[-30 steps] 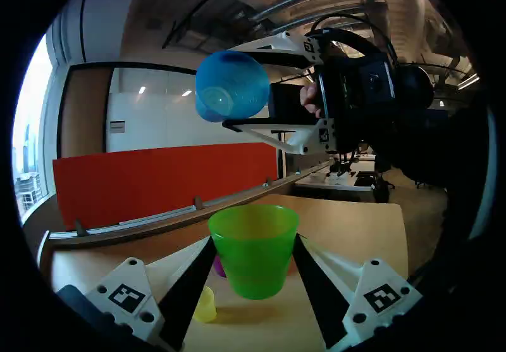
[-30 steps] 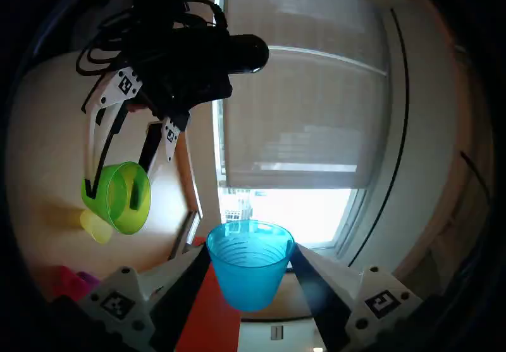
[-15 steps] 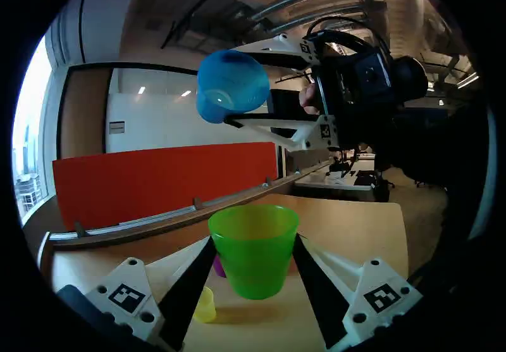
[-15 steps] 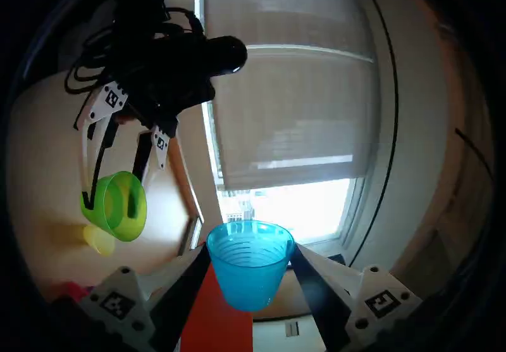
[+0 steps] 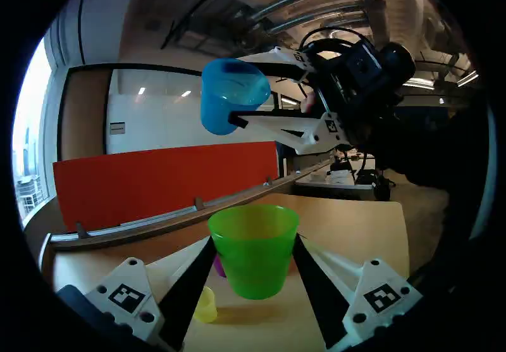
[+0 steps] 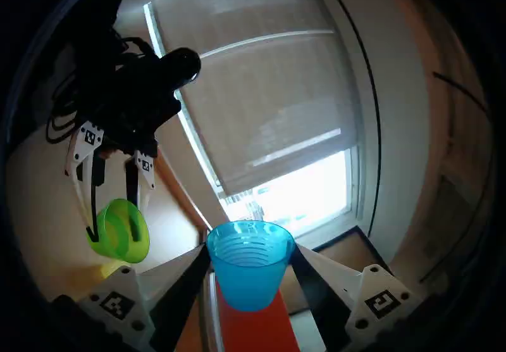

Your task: Pour water

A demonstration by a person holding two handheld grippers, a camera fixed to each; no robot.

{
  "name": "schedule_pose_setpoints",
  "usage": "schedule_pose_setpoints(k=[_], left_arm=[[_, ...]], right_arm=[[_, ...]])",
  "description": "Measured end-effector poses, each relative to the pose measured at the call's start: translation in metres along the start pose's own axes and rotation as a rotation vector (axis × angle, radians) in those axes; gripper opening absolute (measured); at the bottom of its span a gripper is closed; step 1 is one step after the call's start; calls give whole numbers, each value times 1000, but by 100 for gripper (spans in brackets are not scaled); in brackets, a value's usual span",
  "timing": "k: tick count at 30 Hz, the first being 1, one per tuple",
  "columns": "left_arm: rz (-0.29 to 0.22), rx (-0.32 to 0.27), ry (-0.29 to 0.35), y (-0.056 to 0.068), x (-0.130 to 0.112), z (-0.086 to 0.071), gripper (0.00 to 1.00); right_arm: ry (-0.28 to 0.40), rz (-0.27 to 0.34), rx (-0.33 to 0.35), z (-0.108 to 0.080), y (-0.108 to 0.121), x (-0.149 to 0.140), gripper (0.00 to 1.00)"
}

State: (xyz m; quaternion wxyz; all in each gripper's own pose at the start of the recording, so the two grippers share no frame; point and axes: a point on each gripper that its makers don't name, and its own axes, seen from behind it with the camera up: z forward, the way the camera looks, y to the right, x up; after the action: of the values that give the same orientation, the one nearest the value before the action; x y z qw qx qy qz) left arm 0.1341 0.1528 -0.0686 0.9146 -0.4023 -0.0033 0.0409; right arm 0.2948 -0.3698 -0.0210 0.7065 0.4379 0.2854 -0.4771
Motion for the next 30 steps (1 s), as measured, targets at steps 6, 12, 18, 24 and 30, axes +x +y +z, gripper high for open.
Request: schedule_pose_setpoints(k=[6, 12, 18, 24, 30], left_arm=[[3, 3, 0, -1, 2, -1, 83], [6, 5, -3, -1, 1, -2, 83], [11, 6, -7, -1, 1, -2, 83], [12, 7, -8, -1, 2, -2, 83], [14, 7, -12, -1, 1, -1, 83]], right_arm=[[-2, 128, -11, -5, -2, -6, 90], [2, 294, -20, -12, 0, -10, 90], [-10, 448, -12, -15, -3, -18, 90], [-24, 573, -2, -16, -7, -25, 90], [-43, 699, 13, -18, -12, -34, 90]])
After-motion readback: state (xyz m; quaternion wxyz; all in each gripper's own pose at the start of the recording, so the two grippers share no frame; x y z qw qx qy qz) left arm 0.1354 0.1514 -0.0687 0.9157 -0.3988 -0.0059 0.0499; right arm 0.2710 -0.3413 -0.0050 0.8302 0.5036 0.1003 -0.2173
